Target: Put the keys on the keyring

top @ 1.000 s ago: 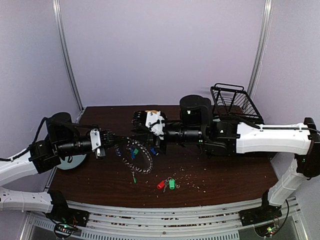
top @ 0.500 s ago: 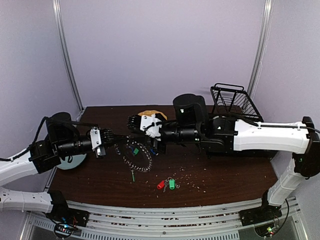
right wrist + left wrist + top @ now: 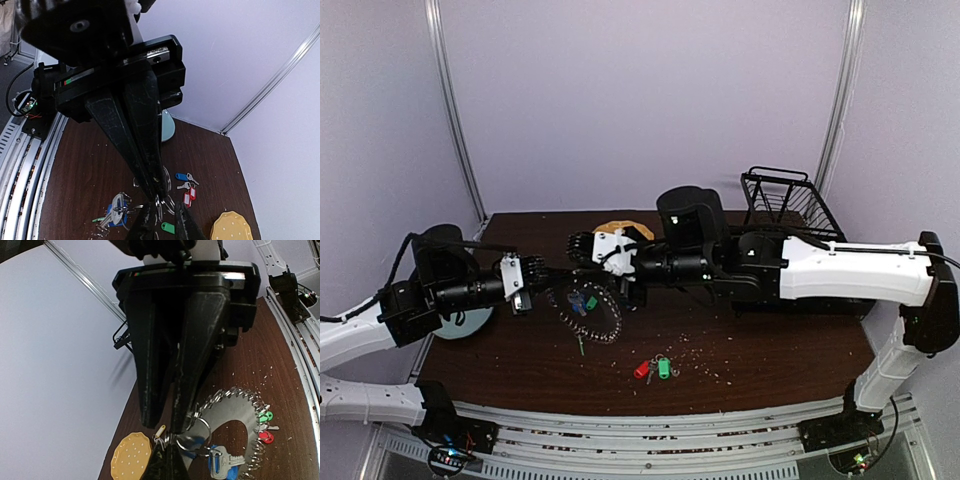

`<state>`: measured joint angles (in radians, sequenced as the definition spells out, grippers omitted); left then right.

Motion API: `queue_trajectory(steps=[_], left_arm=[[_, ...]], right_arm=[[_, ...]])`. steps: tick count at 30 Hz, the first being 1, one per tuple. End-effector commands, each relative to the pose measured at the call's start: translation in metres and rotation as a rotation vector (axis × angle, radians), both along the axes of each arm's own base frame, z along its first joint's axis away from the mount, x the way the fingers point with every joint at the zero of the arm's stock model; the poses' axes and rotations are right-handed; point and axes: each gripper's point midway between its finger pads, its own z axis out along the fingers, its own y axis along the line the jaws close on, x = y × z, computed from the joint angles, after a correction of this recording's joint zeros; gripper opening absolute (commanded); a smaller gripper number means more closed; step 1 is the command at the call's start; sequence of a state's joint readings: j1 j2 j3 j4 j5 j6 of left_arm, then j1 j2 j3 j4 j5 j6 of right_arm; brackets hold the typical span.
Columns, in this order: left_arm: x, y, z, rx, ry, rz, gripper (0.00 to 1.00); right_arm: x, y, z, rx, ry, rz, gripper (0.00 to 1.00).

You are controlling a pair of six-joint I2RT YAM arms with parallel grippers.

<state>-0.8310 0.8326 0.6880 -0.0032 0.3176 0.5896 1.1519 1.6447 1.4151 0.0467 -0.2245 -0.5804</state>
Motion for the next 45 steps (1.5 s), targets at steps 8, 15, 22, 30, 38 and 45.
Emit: queue_trajectory(steps=[8,15,22,30,38,45], left_arm=[[-0.006,0.003,0.036,-0.097,-0.091,-0.024,0.00],[-0.002,0.003,0.031,-0.082,-0.101,-0.003,0.00],[-0.002,0.002,0.035,-0.105,-0.096,-0.008,0.00],[-0.005,0.003,0.038,-0.120,-0.096,-0.016,0.00],[-0.005,0.005,0.038,-0.121,-0.103,-0.007,0.00],[-0.007,0.004,0.037,-0.123,-0.101,-0.018,0.00]], right_arm=[[0.016,0.000,-0.012,-0.071,-0.011,-0.073,0.16],[0.017,0.002,-0.016,-0.093,-0.013,-0.071,0.18],[0.017,0.007,-0.023,-0.119,-0.014,-0.044,0.15],[0.018,0.005,-0.030,-0.135,0.006,-0.055,0.13],[0.021,0.003,-0.035,-0.151,0.016,-0.071,0.08],[0.021,0.005,-0.034,-0.147,0.023,-0.065,0.00]])
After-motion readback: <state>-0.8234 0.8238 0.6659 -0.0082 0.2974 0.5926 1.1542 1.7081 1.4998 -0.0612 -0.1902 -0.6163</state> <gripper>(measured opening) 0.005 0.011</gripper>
